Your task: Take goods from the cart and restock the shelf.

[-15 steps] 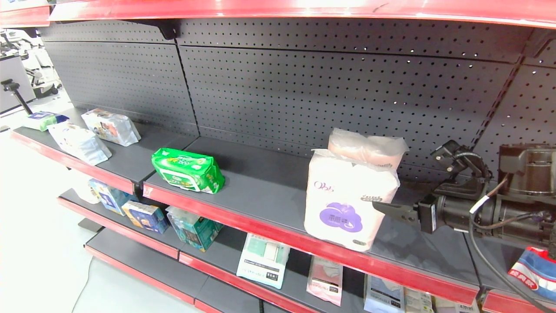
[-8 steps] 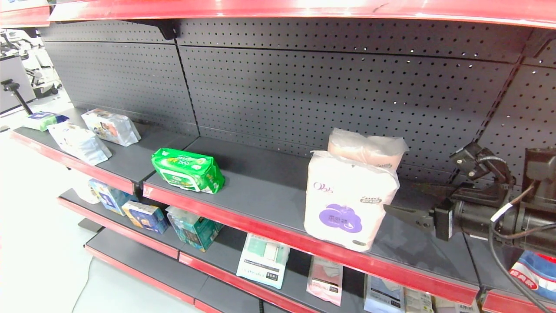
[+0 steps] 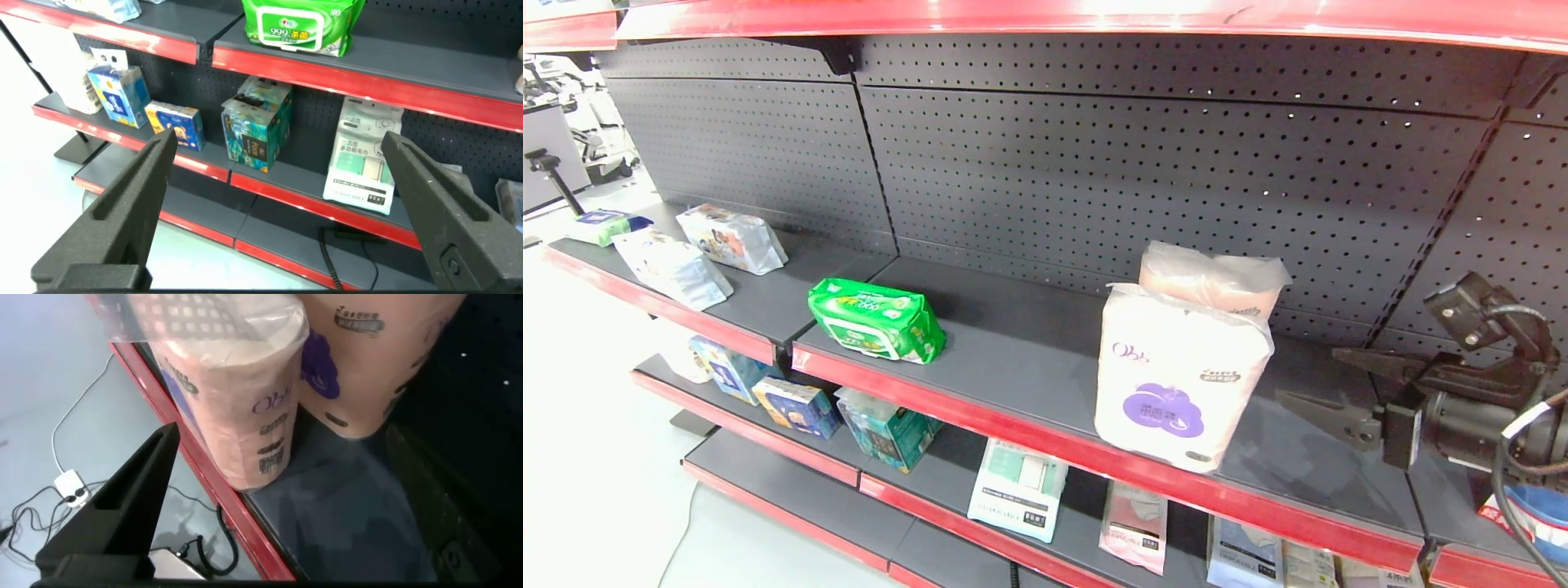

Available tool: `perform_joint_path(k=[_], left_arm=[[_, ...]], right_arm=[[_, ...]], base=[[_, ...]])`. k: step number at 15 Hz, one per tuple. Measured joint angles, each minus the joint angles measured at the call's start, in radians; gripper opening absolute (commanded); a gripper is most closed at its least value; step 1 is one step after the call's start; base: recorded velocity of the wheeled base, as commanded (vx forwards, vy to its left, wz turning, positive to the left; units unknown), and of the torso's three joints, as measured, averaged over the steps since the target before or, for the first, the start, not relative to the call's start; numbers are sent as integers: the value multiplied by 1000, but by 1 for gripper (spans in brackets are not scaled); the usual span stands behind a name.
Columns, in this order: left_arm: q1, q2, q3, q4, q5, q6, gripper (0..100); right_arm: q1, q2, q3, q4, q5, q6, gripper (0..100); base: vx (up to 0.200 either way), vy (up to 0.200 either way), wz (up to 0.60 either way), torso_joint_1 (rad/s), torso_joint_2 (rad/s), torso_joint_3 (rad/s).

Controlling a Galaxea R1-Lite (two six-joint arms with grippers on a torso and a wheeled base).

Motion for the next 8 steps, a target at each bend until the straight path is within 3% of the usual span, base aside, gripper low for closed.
perform_joint_path(k=[5, 8], left_arm=[[0, 0, 0, 0, 0, 0, 100], [0, 0, 0, 0, 0, 0, 100]], right_arm=[[-40, -188, 115, 4, -12, 33, 100], [-80, -340, 189, 7, -76, 35, 100]], base=[[0, 0, 0, 0, 0, 0], [0, 0, 0, 0, 0, 0]])
